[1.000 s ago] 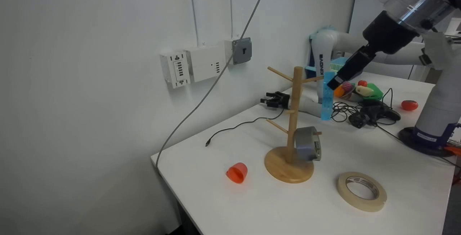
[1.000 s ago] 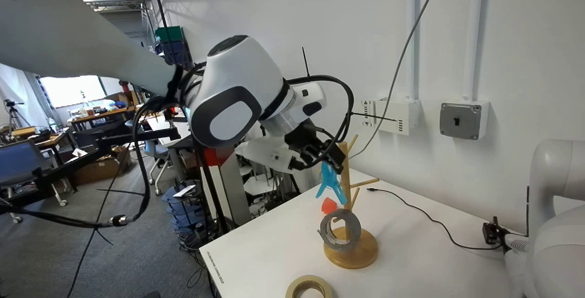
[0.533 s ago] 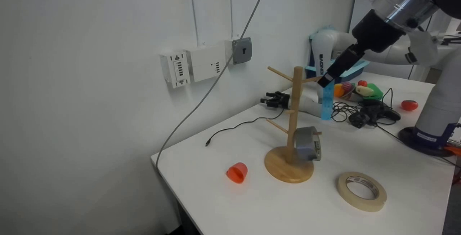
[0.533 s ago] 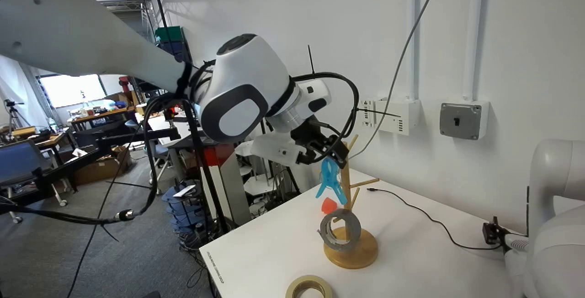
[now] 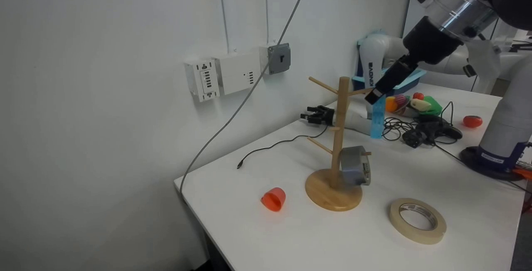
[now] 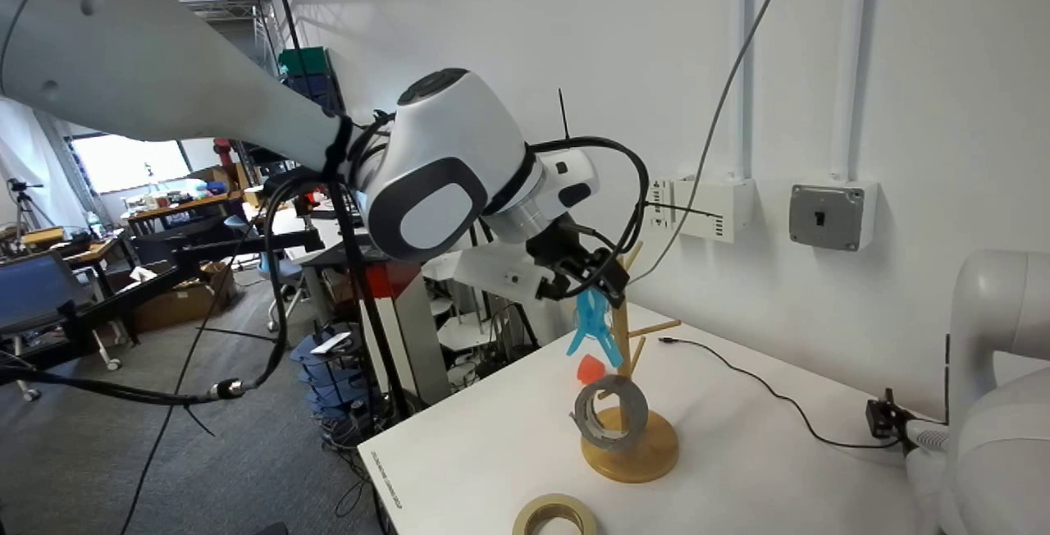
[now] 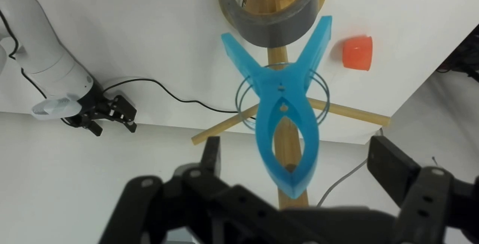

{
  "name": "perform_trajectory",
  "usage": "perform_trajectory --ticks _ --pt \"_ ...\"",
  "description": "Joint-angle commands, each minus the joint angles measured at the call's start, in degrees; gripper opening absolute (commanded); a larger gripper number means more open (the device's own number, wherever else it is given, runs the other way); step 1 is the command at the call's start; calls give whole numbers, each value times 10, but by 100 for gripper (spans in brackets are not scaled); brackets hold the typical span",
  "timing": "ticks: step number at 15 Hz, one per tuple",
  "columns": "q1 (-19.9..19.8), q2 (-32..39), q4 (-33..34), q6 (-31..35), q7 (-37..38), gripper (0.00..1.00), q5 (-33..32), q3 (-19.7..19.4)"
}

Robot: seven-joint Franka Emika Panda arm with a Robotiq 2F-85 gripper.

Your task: Remove the peg and gray tape one at a time from the wooden holder and put them on the table

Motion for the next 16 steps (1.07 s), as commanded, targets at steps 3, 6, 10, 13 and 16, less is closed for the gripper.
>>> perform_trajectory --ticks 3,6,10,13,16 --pt "-4 3 14 -29 -6 100 -1 -4" --pt "-5 4 14 -30 -12 100 5 -4" --pt "-4 10 15 -30 -13 100 6 -3" --pt "-5 13 15 -31 -14 100 9 -3" --pt "-6 19 16 -30 -13 100 7 -4"
